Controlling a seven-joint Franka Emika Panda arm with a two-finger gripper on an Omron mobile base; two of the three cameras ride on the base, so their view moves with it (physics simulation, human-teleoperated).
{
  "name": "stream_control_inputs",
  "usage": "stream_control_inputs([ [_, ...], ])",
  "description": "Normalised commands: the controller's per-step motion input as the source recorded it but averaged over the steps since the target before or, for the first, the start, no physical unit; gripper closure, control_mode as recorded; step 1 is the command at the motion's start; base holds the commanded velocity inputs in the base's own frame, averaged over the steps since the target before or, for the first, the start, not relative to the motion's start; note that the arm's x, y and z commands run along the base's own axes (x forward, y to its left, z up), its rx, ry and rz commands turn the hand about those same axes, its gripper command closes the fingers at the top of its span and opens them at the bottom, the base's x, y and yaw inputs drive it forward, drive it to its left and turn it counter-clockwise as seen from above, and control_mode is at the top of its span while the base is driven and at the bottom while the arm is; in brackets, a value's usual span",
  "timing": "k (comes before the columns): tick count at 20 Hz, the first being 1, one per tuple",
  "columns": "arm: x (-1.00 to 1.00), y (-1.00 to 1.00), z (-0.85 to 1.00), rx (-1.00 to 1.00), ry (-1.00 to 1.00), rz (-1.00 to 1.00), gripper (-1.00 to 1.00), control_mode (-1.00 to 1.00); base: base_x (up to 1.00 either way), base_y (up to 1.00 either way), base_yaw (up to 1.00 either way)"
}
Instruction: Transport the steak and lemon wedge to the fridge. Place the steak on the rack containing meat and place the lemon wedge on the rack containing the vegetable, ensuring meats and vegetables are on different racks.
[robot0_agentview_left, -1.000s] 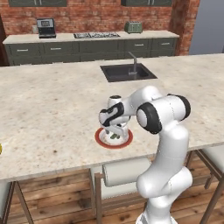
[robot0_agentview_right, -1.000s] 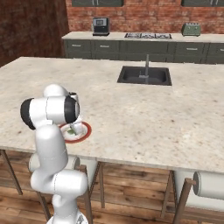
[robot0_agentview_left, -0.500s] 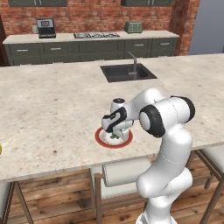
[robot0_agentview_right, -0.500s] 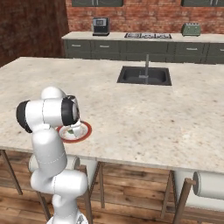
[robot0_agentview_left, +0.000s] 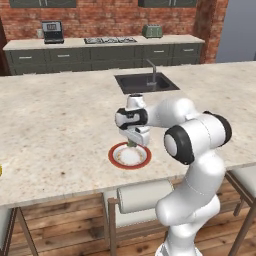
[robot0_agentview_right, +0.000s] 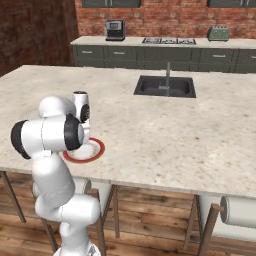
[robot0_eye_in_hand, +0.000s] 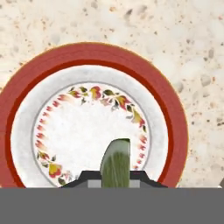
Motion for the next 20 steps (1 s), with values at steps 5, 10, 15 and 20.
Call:
stream_control_inputs([
  [5,-0.69,-0.17,0.9,0.0,0.03,0.0,1.0,-1.0,0.0,0.0,0.0],
  [10,-1.0,-0.52,0.65,0.0,0.0,0.0,1.0,-1.0,0.0,0.0,0.0],
  [15,-1.0,-0.26,0.81,0.0,-0.09,0.0,1.0,-1.0,0.0,0.0,0.0],
  [20,-1.0,-0.33,0.85,0.0,-0.29,0.0,1.0,-1.0,0.0,0.0,0.0],
])
